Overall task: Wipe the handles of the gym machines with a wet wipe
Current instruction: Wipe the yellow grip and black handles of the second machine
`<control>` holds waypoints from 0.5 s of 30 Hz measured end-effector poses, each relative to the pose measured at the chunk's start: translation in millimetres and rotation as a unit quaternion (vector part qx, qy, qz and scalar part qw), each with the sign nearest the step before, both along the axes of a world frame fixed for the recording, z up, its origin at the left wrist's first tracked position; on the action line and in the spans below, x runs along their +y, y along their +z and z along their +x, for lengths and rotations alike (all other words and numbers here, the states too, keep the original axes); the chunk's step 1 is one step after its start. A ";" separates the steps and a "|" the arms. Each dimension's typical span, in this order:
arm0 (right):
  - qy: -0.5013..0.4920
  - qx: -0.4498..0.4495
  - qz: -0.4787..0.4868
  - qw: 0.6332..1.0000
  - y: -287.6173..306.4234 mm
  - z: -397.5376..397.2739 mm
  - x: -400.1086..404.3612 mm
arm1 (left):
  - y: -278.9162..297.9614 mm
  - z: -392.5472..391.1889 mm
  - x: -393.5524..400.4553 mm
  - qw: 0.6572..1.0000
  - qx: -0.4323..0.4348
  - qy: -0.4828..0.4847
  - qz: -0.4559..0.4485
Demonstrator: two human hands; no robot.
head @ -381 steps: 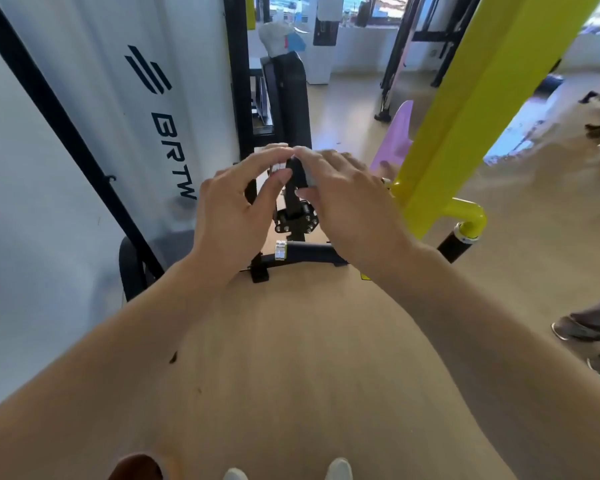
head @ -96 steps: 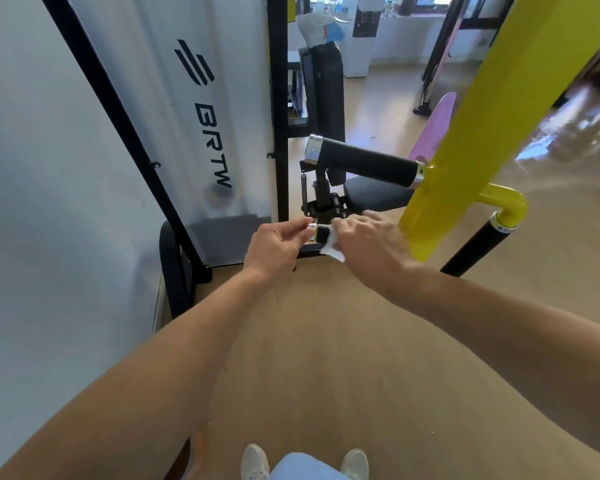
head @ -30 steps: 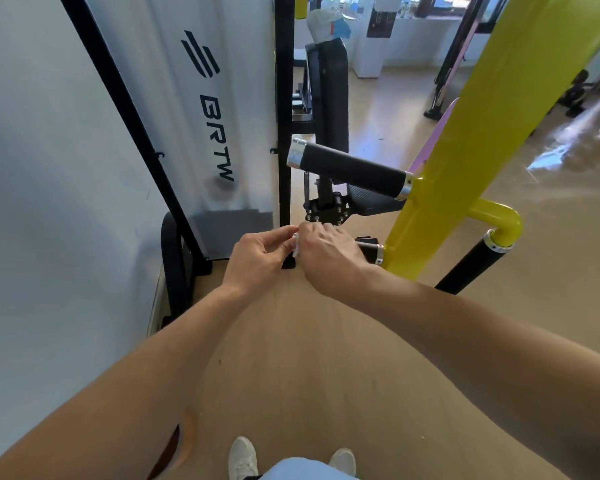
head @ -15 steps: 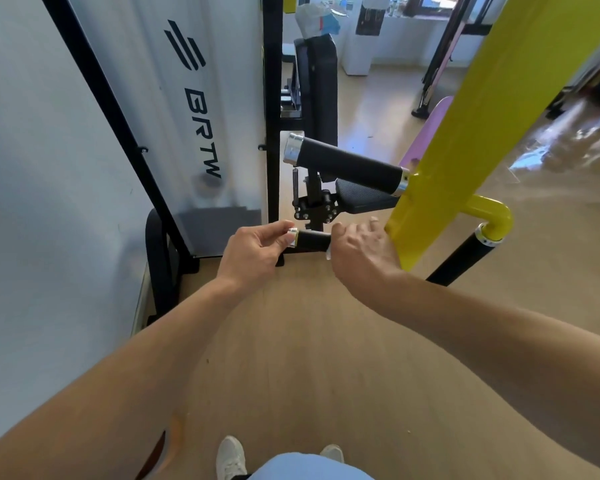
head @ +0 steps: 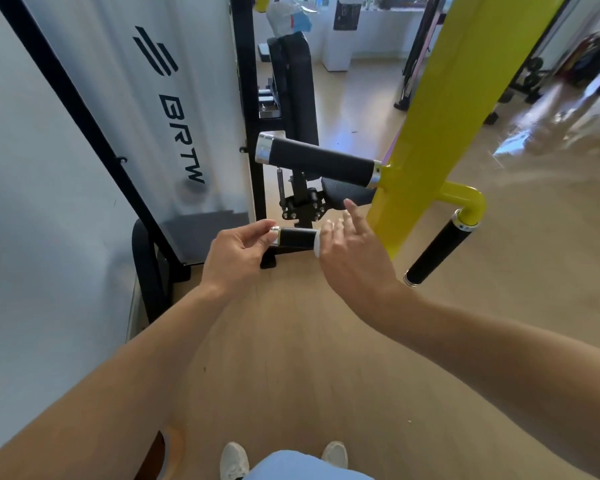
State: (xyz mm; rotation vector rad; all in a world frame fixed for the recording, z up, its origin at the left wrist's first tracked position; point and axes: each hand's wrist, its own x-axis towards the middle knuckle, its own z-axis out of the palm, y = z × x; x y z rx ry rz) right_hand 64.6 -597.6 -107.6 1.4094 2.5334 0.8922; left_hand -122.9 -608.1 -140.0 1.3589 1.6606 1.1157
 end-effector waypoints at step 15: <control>-0.350 0.787 -0.149 0.485 -48.2 164.7 -63.4 | 27.3 134.1 -33.8 0.986 0.015 -0.080 0.149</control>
